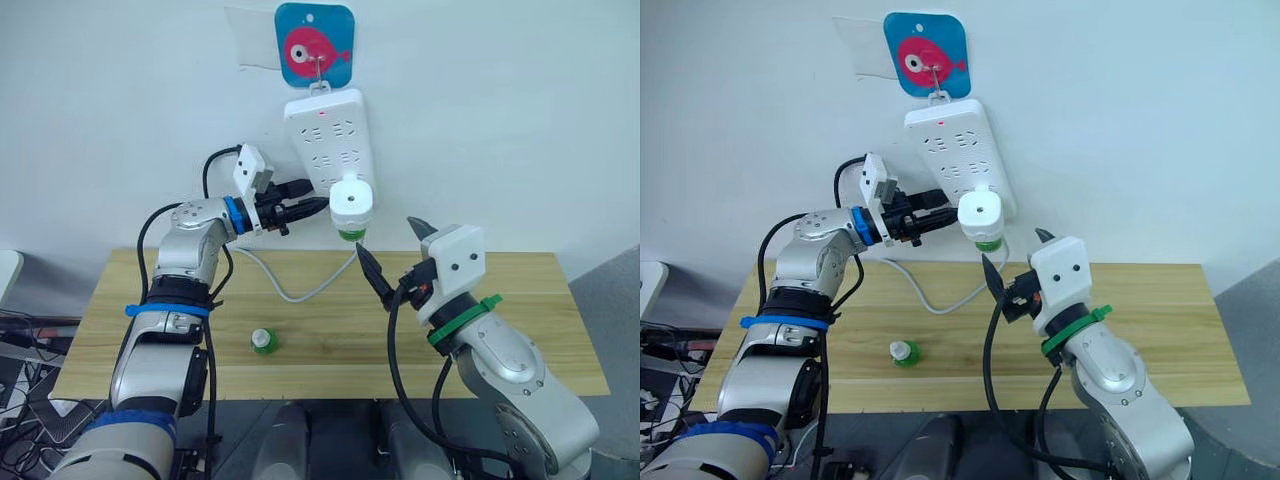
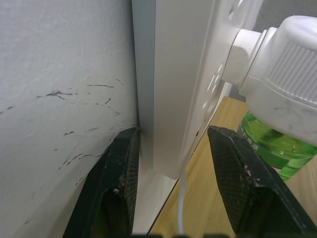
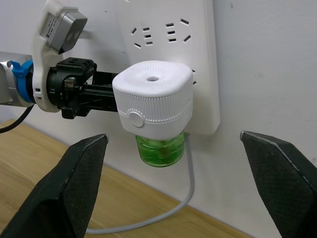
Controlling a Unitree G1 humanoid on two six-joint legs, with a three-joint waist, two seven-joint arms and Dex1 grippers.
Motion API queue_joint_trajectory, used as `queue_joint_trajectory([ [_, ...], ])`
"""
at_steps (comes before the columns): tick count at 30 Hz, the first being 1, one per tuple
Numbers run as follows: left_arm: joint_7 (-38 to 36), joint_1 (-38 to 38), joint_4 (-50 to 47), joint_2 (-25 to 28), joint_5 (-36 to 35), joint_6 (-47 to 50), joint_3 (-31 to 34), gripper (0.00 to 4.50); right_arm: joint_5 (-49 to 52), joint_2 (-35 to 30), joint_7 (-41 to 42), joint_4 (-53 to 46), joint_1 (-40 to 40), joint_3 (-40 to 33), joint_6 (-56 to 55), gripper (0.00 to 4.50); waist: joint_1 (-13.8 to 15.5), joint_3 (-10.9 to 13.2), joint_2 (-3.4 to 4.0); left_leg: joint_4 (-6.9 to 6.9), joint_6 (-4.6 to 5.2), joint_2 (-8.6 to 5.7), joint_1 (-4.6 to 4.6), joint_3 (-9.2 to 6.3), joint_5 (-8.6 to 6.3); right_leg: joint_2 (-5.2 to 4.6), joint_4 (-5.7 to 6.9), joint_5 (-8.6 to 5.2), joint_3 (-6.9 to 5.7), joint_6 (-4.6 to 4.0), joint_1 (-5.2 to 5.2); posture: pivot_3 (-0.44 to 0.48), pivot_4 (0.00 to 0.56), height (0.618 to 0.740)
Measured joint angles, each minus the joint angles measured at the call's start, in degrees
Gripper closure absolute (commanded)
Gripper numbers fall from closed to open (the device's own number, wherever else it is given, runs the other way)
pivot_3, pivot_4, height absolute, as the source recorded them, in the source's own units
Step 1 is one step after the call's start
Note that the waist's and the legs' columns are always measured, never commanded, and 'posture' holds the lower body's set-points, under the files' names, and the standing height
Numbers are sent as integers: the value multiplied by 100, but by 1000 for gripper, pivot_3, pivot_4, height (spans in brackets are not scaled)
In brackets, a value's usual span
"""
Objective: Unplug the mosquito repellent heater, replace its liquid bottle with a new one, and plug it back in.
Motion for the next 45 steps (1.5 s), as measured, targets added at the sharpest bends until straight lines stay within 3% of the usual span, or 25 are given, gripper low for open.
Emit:
queue_joint_trajectory([
  [15, -524, -177, 20, -344, -94, 167, 25, 2238, 10, 310, -65, -5, -15, -75, 200, 0, 10, 93, -11, -5, -17, -15, -9, -14, 10, -20, -4, 0, -16, 1, 2, 124, 321, 740],
  [23, -652, -171, -547, -245, -332, 1101, 31, 2238, 16, 362, -42, -5, -51, -136, 307, 0, 9, 131, -10, -6, -18, -14, -10, -16, 11, -21, -4, -1, -18, 1, 2, 121, 323, 740],
  [31, -774, 6, -1309, 196, -708, 2057, 56, 2238, 64, 380, -7, -63, -36, -252, 418, 0, -8, 154, -1, -11, -24, -11, -8, -15, 14, -20, -4, -2, -17, 2, 0, 142, 327, 740],
  [45, 115, 178, -1695, -117, -763, 2071, 116, 2238, 138, 529, 8, 77, -503, -244, 425, 0, 3, 197, -2, -14, -42, -11, -9, -14, 24, -24, -5, -2, -15, 1, -3, 148, 330, 740],
])
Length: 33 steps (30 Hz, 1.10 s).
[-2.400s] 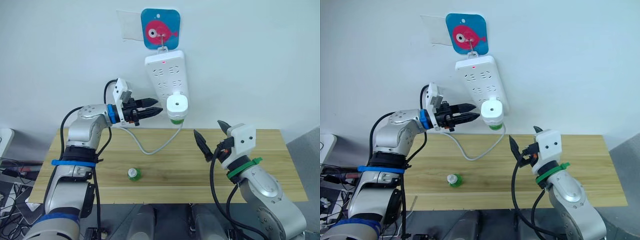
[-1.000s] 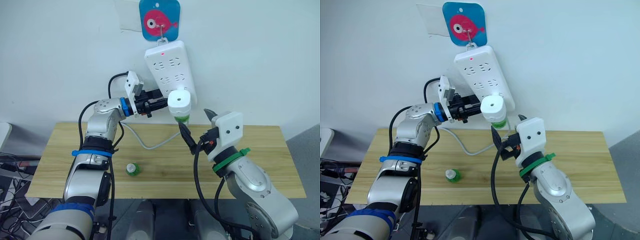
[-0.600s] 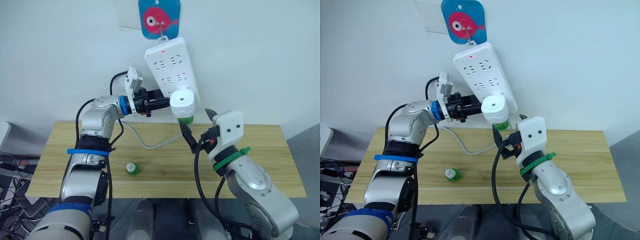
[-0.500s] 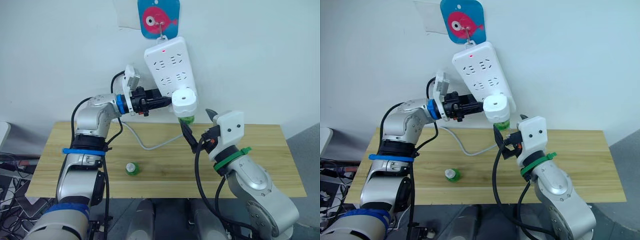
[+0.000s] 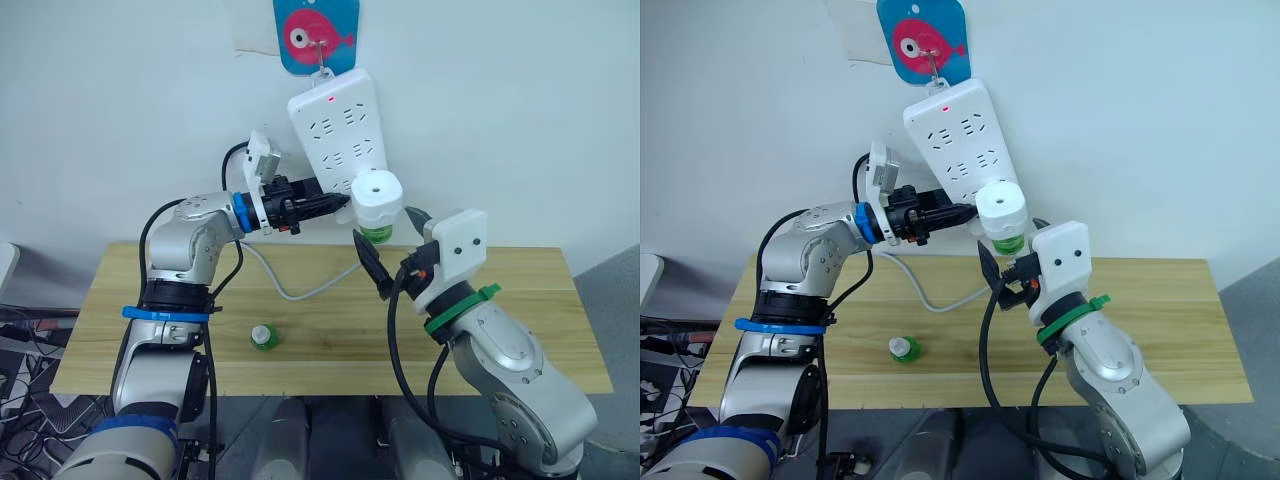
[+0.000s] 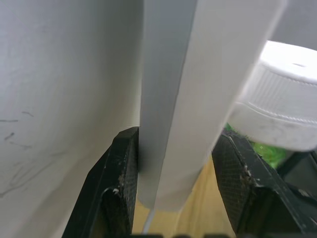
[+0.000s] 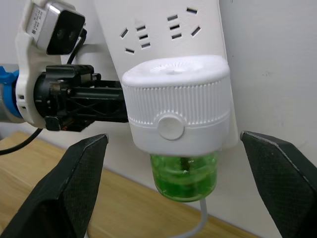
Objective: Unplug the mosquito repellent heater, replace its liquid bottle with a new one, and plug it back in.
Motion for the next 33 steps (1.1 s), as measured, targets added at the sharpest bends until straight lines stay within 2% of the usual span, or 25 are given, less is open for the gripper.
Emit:
queue_joint_trajectory([
  [4, 76, -2, -52, -102, -67, 25, 38, 3022, -92, 75, -137, 91, -183, 31, 14, 0, -1, 11, 1, 0, -1, 0, 0, 1, 1, 0, 1, 0, 0, 0, -1, 144, 331, 740],
  [5, 56, 1, -94, -124, -86, 53, 0, 3062, -128, 105, -162, 109, -211, 40, 14, 0, 0, 15, 2, 0, -3, -1, 0, 0, 2, 0, 2, 0, 0, 0, 0, 143, 330, 740],
  [13, 81, 62, -223, -124, -143, 112, -1, 3101, -393, 362, -450, 492, -528, 254, 21, 0, -16, 25, 4, 0, -9, 3, 1, -1, 5, 3, 6, 0, -1, 0, -4, 146, 333, 740],
  [17, 76, 89, -272, -88, -132, 71, -18, 3101, -597, 210, -485, 633, -770, 307, 70, 0, -18, 27, 5, -2, -14, 1, 0, 1, 8, 2, 4, 0, 1, 0, -4, 146, 333, 740],
  [22, 80, 133, -325, -69, -126, 11, -26, 3101, -704, -59, -428, 654, -1360, 203, 726, 0, -30, 30, 7, -8, -20, 5, 0, -2, 12, 2, 4, 1, -2, -1, -6, 148, 336, 740],
  [28, 79, 163, -328, -61, -123, -82, -31, 3101, -688, 417, -458, 595, -1760, -20, 1602, 0, -40, 33, 9, -10, -10, 5, -1, -1, 6, 1, 4, 1, -1, -1, -7, 148, 336, 740],
  [33, 79, 169, -329, -27, -114, -113, -40, 3101, -692, 458, -469, 469, -1892, -85, 2014, 0, -45, 34, 12, -10, -7, 3, -1, 0, 4, -1, 3, 1, -1, -1, -8, 146, 332, 740],
])
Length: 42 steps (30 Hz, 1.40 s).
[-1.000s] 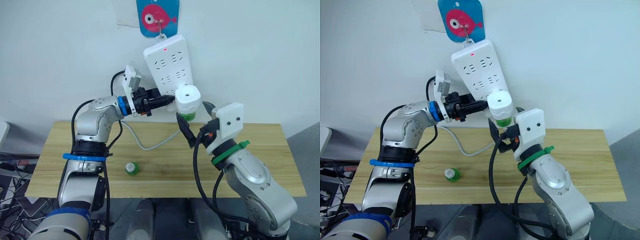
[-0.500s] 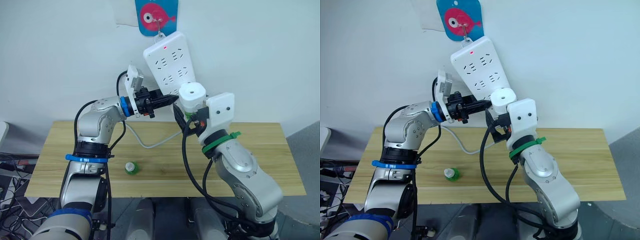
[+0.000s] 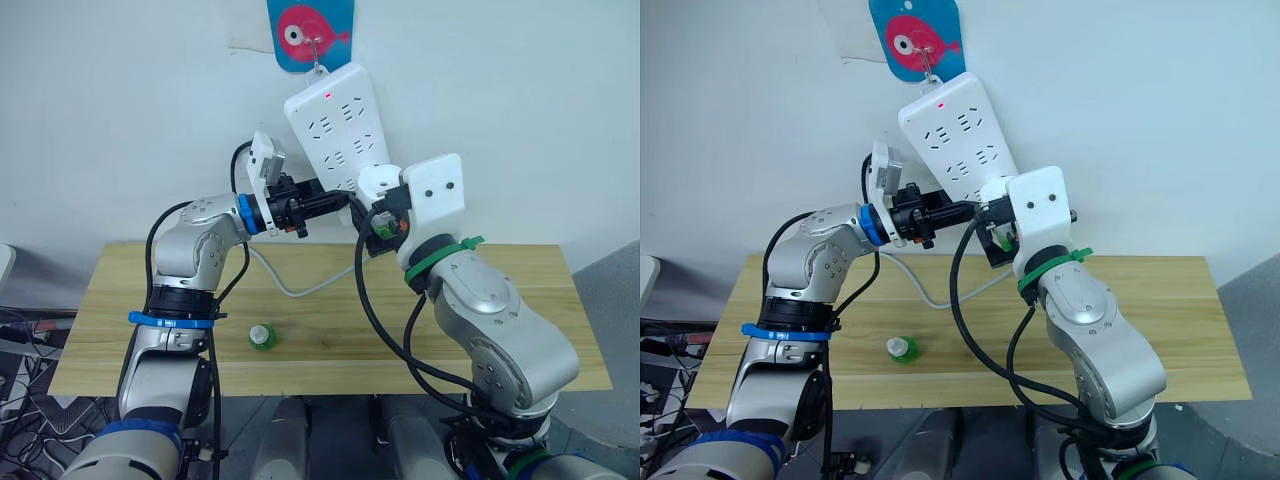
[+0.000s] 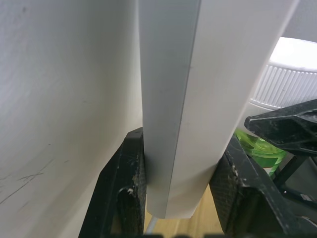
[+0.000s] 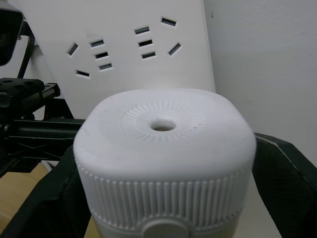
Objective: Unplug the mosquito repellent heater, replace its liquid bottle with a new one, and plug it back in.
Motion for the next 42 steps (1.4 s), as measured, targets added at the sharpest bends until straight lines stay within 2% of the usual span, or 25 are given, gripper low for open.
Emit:
queue_joint_trajectory([
  [7, -2, 18, 2, 28, 19, -104, -8, 3101, 4, 329, -15, -175, -139, -181, 351, 0, -11, 2, 1, -3, 0, 1, -3, 0, 0, 0, 0, 0, 0, 0, -6, 146, 332, 740],
  [11, 0, 20, 2, 30, 27, -124, -12, 3101, 11, 503, -17, -214, -255, -241, 482, 921, -13, 2, 2, -4, 0, 1, -4, 0, 0, 0, 0, 0, 0, 0, -8, 146, 332, 740],
  [13, 0, 23, 2, 31, 39, -144, -15, 3101, 16, 591, -21, -223, -258, -242, 525, 1555, -14, 2, 2, -4, 0, 1, -5, -1, 0, -1, 0, 0, -1, 0, -8, 142, 328, 740],
  [22, -52, 39, 17, 30, 83, -301, -32, 3101, 72, 574, 35, -297, -269, -281, 607, 1539, -14, 2, 2, -9, -6, 1, -13, 1, 3, -4, -2, 0, 0, 0, -19, 145, 327, 740],
  [25, -123, 39, 38, 30, 98, -380, -71, 3101, 114, 332, 93, -480, -265, -303, 746, 1539, -8, 2, 1, -10, -13, 1, -23, -3, 7, -7, -6, -1, -4, 1, -25, 145, 324, 740],
  [31, -298, -61, 318, 30, 104, -757, -192, 3101, 889, 46, 173, -633, -189, -798, 773, 1539, 5, 1, 1, -10, -15, 0, -40, -10, 9, -26, -20, -2, -9, 3, -27, 136, 311, 740],
  [38, -175, -108, 602, 127, 270, -1102, -146, 3101, 1893, -281, -469, -704, -102, -1073, 806, 1539, -39, 1, 0, -3, -5, 0, -52, -4, 8, -31, 2, -1, -2, 2, -55, 129, 307, 740],
  [42, 131, -117, 612, -39, 316, -1095, -134, 3101, 2265, -281, -947, -710, -185, -1124, 850, 1539, -45, 1, 0, -1, 8, 0, -53, -18, 26, -29, 8, 4, -12, -2, -53, 122, 311, 740],
])
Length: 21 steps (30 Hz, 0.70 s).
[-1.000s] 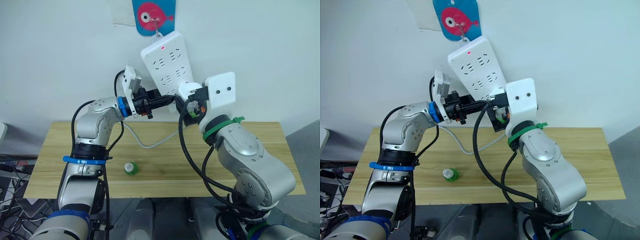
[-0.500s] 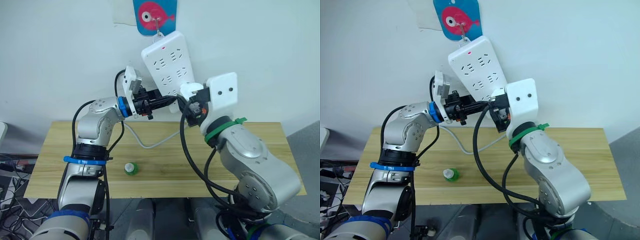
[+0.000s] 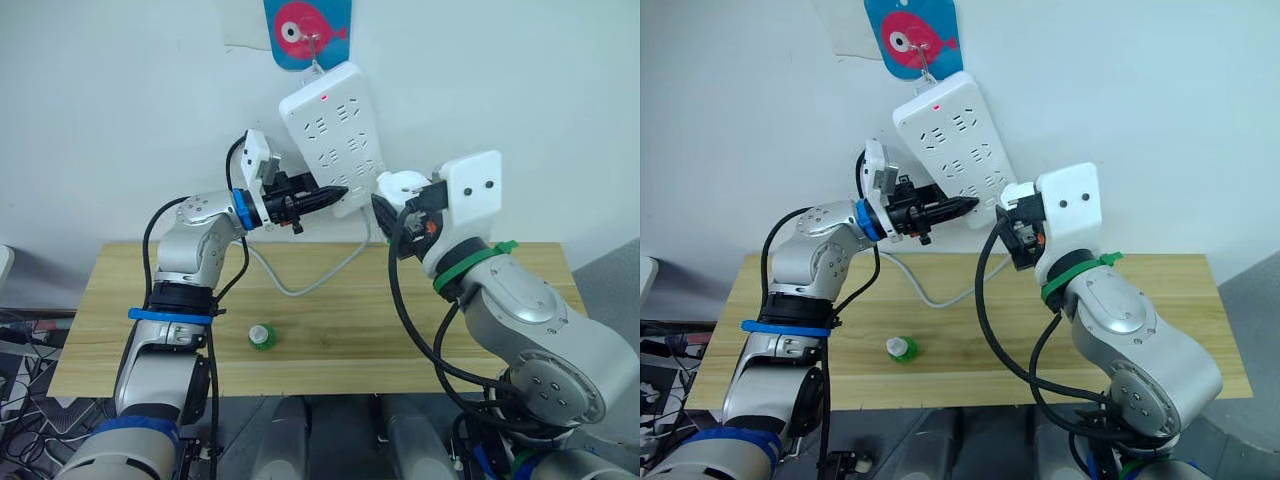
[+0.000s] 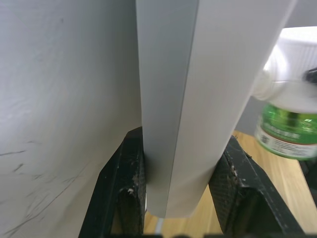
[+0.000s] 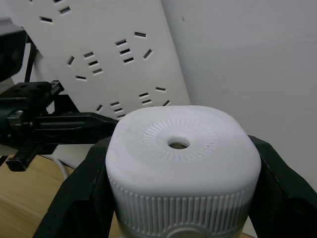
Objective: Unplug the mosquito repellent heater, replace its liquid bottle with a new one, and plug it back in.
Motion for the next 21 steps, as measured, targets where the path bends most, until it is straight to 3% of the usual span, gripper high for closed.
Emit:
queue_joint_trajectory([
  [6, 189, 72, -85, 4, 31, -18, 0, 3101, 989, -409, -733, -70, 87, -295, -104, 1539, -12, 0, 0, -1, 2, -2, -1, 0, 28, 5, -2, 8, 2, 22, 1, 122, 311, 740],
  [12, 99, 279, 363, 417, 201, -72, 15, 1301, 2072, -1135, -973, -79, 1093, -1513, -781, 1539, -43, 0, -1, -24, 3, -6, -23, 8, 27, 12, -2, 26, 2, -8, -32, 132, 316, 740],
  [16, -50, 562, 250, 727, 209, 27, 34, 16, 2405, -977, -882, -58, 1640, -2151, -1105, 1539, -57, 1, -4, -57, 1, 0, -39, 16, 29, 11, -8, 26, 4, -12, -59, 145, 321, 740],
  [21, 63, 1915, -1433, 1182, 25, 487, 284, 16, 3247, -410, -1202, 341, 1954, -2689, -1736, 1539, -102, 3, -1, -84, 1, 26, -31, 22, 29, -10, -12, 20, 14, -19, -64, 168, 333, 740],
])
